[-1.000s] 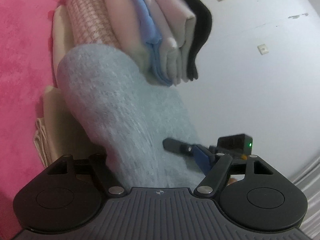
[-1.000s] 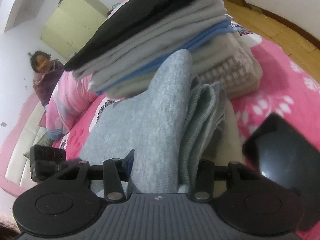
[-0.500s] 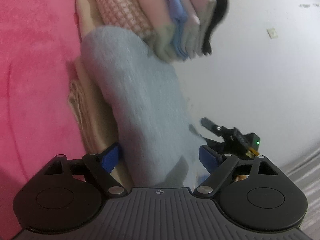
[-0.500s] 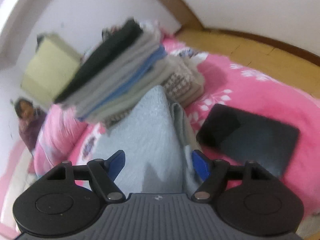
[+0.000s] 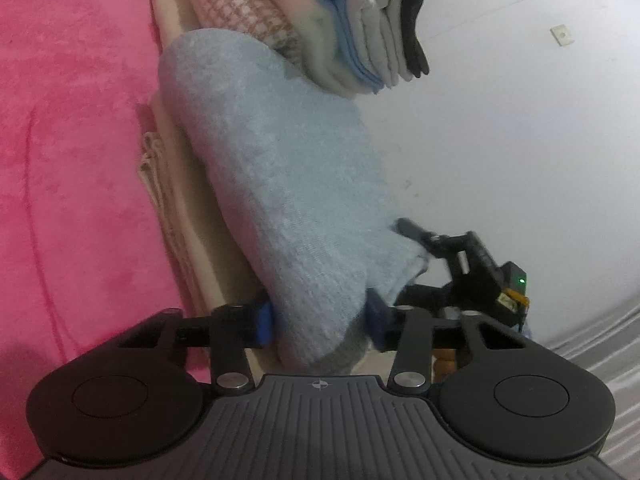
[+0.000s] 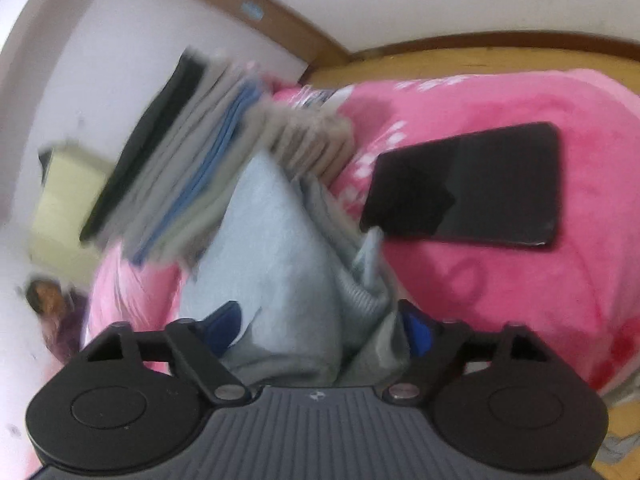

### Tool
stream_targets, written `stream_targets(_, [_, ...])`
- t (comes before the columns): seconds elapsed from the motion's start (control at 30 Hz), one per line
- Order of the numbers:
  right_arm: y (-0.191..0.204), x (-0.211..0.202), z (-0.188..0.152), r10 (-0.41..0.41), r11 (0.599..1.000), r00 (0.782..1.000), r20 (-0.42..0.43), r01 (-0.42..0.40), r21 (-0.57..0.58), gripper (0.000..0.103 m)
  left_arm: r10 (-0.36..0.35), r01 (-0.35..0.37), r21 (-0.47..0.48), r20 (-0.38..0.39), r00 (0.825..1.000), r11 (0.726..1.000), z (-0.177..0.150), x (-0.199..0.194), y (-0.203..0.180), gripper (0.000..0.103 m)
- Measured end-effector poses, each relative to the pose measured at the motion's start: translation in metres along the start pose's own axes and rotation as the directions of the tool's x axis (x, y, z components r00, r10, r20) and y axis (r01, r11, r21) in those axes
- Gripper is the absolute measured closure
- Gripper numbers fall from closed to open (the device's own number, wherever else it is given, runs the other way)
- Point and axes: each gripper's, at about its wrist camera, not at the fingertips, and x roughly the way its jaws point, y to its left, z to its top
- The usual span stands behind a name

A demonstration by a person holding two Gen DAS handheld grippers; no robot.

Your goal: Fold clothes

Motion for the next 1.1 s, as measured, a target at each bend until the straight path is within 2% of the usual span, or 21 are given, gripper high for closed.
stream_targets(0.07, [0.018, -0.003, -0.003, -0.067, 0.993, 0.998, 0.019, 0.069, -0.095, 0.037, -0.017, 0.017, -0.004, -0.012, 1.0, 1.0, 0.008, -0.001, -0.013, 0.067])
stream_targets(0.13, [0.025, -0.014, -0.006, -0.049, 0.992, 0.998, 0.037, 0.053, -0.116, 0.046, -0.031, 0.031, 0.004, -0.027, 0.999, 1.0, 0.009, -0.011, -0.016, 0.067])
stream_targets(0.17, [0.028, -0.022, -0.009, -0.038, 0.991, 0.998, 0.047, 0.044, -0.127, 0.047, -0.024, 0.024, 0.017, -0.021, 0.999, 1.0, 0.005, -0.016, -0.016, 0.067])
stream_targets(0.27, [0.026, -0.034, -0.023, -0.034, 0.987, 0.998, 0.056, 0.042, -0.156, 0.047, 0.005, -0.005, 0.059, 0.006, 1.0, 0.998, -0.005, -0.03, -0.013, 0.066])
stream_targets(0.33, [0.014, -0.031, -0.032, -0.056, 0.987, 0.996, 0.063, 0.064, -0.144, 0.041, 0.023, -0.025, 0.086, 0.024, 0.999, 0.996, -0.012, -0.039, -0.012, 0.059])
stream_targets(0.4, [-0.001, -0.027, -0.037, -0.032, 0.993, 0.997, 0.076, 0.04, -0.112, 0.036, 0.041, -0.046, 0.113, 0.043, 0.998, 0.993, -0.019, -0.048, -0.011, 0.053])
stream_targets(0.47, [-0.003, -0.035, -0.037, -0.024, 0.995, 0.995, 0.1, 0.033, -0.091, 0.035, 0.059, -0.067, 0.139, 0.063, 0.996, 0.988, -0.026, -0.057, -0.009, 0.05])
stream_targets(0.57, [0.025, -0.064, -0.045, -0.069, 0.967, 0.962, 0.263, 0.129, -0.22, 0.037, 0.084, -0.099, 0.177, 0.093, 0.992, 0.979, -0.036, -0.07, -0.007, 0.049])
stream_targets(0.63, [0.046, -0.079, -0.054, -0.06, 0.937, 0.932, 0.358, 0.176, -0.302, 0.044, 0.106, -0.156, 0.274, 0.188, 0.976, 0.949, -0.041, -0.083, -0.022, 0.048])
stream_targets(0.7, [0.072, -0.082, -0.07, -0.016, 0.883, 0.909, 0.416, 0.208, -0.42, 0.048, 0.103, -0.198, 0.366, 0.263, 0.959, 0.91, -0.047, -0.09, -0.04, 0.045])
stream_targets(0.77, [0.091, -0.076, -0.092, 0.058, 0.808, 0.882, 0.467, 0.234, -0.541, 0.05, 0.081, -0.208, 0.45, 0.285, 0.955, 0.868, -0.051, -0.071, -0.067, 0.041])
stream_targets(0.8, [0.096, -0.071, -0.106, 0.119, 0.765, 0.873, 0.473, 0.223, -0.605, 0.051, 0.095, -0.23, 0.483, 0.288, 0.953, 0.845, -0.055, -0.059, -0.073, 0.04])
stream_targets(0.87, [0.089, -0.052, -0.125, 0.169, 0.718, 0.873, 0.458, 0.209, -0.664, 0.051, 0.175, -0.3, 0.538, 0.271, 0.946, 0.788, -0.068, -0.035, -0.071, 0.04])
stream_targets(0.9, [0.081, -0.034, -0.128, 0.105, 0.706, 0.891, 0.442, 0.246, -0.664, 0.051, 0.223, -0.334, 0.547, 0.261, 0.939, 0.767, -0.072, -0.024, -0.065, 0.041])
stream_targets(0.93, [0.072, -0.016, -0.132, 0.032, 0.692, 0.905, 0.425, 0.286, -0.662, 0.053, 0.252, -0.351, 0.55, 0.25, 0.935, 0.758, -0.079, -0.016, -0.057, 0.041])
stream_targets(0.97, [0.06, 0.0, -0.139, -0.011, 0.667, 0.899, 0.439, 0.334, -0.666, 0.053, 0.252, -0.355, 0.555, 0.255, 0.933, 0.753, -0.084, -0.017, -0.056, 0.041])
stream_targets(1.03, [0.059, 0.002, -0.144, -0.004, 0.657, 0.881, 0.473, 0.359, -0.663, 0.053, 0.243, -0.355, 0.567, 0.266, 0.933, 0.743, -0.086, -0.021, -0.058, 0.041])
stream_targets(1.07, [0.066, -0.002, -0.142, -0.005, 0.659, 0.88, 0.475, 0.361, -0.661, 0.053, 0.238, -0.352, 0.576, 0.267, 0.934, 0.738, -0.083, -0.022, -0.06, 0.041])
stream_targets(1.1, [0.073, -0.005, -0.139, -0.007, 0.66, 0.879, 0.476, 0.362, -0.659, 0.053, 0.226, -0.339, 0.574, 0.261, 0.938, 0.746, -0.08, -0.029, -0.061, 0.041])
